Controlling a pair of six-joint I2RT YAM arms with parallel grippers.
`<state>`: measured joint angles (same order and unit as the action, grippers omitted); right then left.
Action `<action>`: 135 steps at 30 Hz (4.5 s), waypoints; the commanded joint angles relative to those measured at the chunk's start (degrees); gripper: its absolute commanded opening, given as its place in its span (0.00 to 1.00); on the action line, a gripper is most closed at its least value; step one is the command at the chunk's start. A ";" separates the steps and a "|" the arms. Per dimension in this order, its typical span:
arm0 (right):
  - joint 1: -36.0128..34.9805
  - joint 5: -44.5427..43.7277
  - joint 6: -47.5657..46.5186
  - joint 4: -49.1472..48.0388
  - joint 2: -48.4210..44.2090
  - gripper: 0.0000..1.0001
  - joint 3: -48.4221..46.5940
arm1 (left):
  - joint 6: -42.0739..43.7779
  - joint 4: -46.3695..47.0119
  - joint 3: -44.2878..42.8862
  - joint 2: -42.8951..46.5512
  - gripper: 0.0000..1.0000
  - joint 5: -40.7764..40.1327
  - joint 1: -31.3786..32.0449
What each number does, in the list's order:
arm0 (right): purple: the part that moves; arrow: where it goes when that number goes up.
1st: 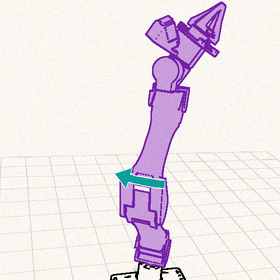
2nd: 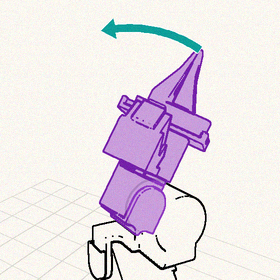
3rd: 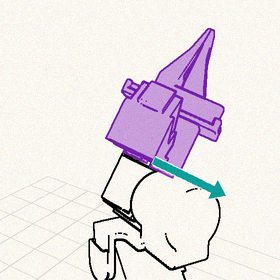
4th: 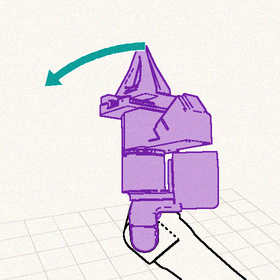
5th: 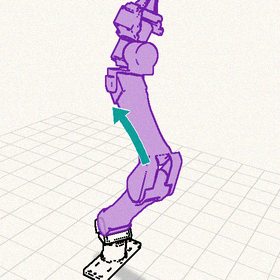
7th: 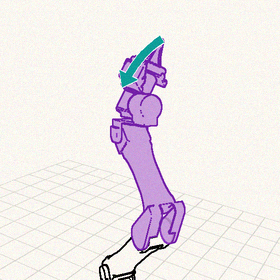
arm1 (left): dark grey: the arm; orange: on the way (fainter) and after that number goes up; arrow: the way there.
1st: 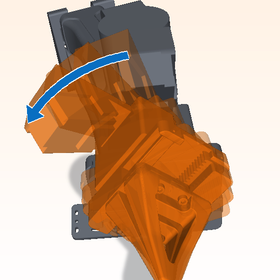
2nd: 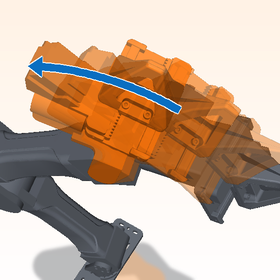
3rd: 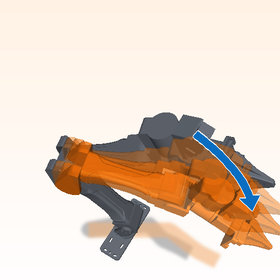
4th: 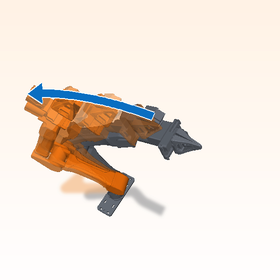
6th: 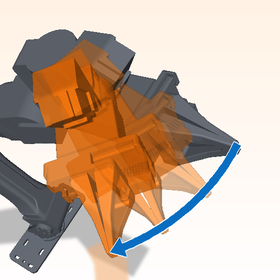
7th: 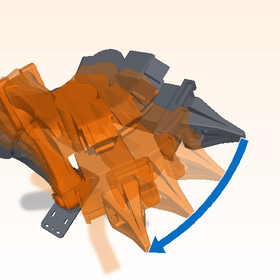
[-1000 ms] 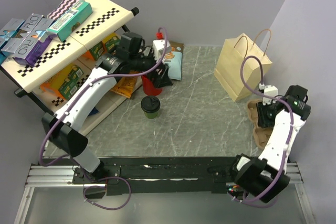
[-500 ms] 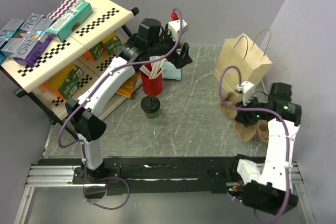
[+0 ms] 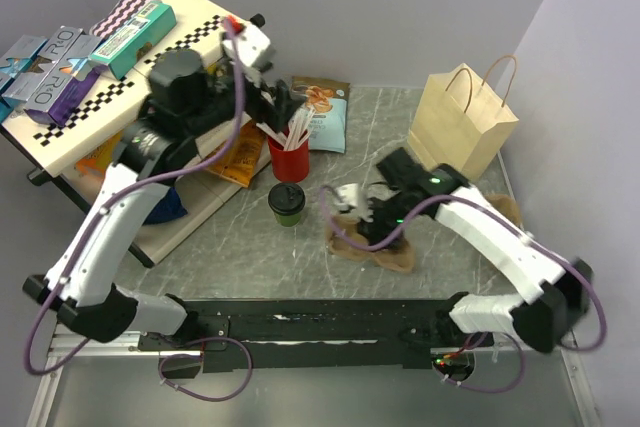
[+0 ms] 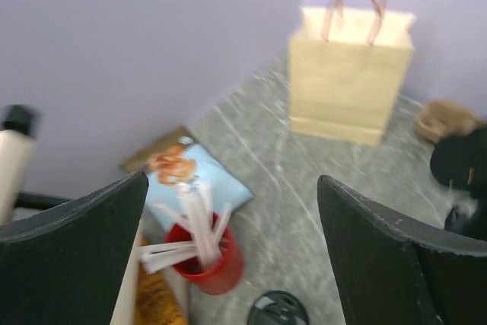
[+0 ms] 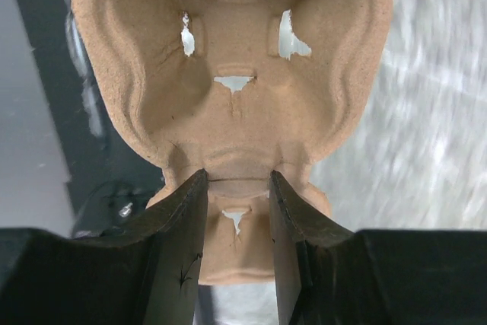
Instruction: Pack the takeout coffee
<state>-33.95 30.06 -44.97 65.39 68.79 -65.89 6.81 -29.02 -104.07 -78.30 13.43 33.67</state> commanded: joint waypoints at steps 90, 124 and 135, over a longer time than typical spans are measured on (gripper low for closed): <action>51.53 -20.40 20.80 -12.74 27.97 0.71 -50.31 | 0.31 -4.03 11.88 0.70 0.97 16.72 -0.80; 52.76 -20.49 12.63 -5.18 38.52 0.18 -55.67 | 16.75 -17.92 9.32 0.78 0.97 14.17 1.05; 48.12 -15.74 7.63 -16.47 21.95 0.00 -43.04 | 40.52 -37.31 13.97 3.42 0.97 21.28 1.66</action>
<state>17.69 12.36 -33.23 57.34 103.55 -115.83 32.16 -54.59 -92.92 -77.54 29.80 34.44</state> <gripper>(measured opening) 0.008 0.969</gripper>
